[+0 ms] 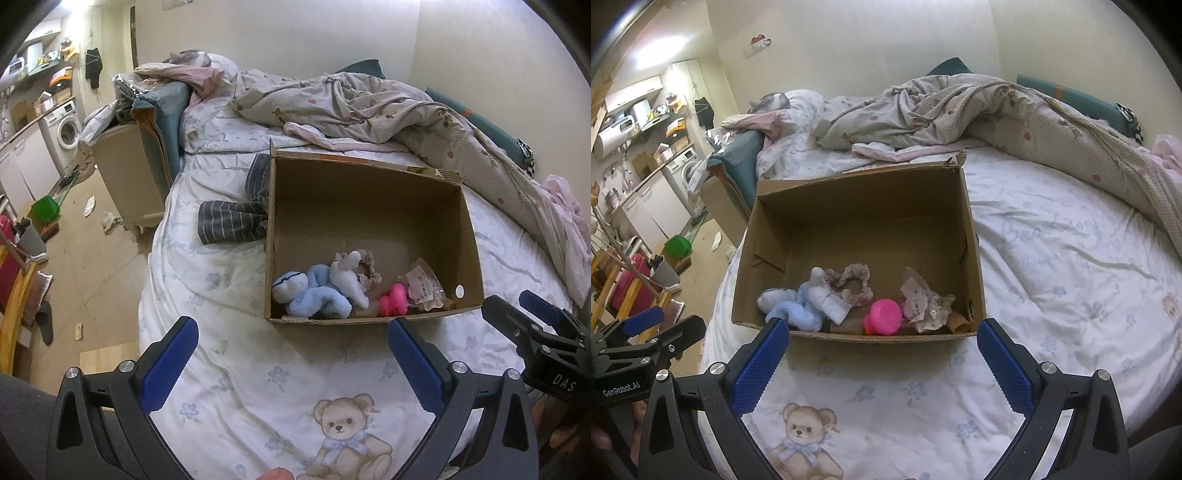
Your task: Organize soft objects
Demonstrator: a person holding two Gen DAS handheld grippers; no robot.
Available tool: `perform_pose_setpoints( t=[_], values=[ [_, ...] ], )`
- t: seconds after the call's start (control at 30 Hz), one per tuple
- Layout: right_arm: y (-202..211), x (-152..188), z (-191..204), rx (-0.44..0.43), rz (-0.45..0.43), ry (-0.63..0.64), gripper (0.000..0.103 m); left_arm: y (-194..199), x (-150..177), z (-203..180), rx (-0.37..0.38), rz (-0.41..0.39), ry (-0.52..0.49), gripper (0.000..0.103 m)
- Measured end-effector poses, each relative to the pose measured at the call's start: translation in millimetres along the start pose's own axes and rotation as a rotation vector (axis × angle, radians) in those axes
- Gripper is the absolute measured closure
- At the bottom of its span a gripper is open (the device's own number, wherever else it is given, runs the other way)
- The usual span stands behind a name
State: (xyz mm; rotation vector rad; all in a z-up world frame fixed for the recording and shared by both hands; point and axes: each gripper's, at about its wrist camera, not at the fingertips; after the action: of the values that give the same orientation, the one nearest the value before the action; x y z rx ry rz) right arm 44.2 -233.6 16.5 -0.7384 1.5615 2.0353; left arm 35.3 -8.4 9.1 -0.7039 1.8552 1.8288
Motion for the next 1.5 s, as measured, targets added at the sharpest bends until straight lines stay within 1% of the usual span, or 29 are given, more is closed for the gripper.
perform_pose_setpoints(
  t=[1.5],
  values=[
    [-0.9, 0.1, -0.6, 0.003, 0.018, -0.001, 0.0, -1.7, 1.7, 3.6, 0.0, 0.011, 0.015, 0.001]
  ],
)
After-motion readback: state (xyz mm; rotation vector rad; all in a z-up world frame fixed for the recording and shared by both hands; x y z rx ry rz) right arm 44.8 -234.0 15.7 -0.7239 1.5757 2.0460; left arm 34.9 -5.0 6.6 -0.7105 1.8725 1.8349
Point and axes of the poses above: each gripper's, at about its wrist camera, not at the fingertips, and y roughly against the way its jaws point, z to its left, x to its underside, and after that the axes turned 2 degrees about -x, right-handed
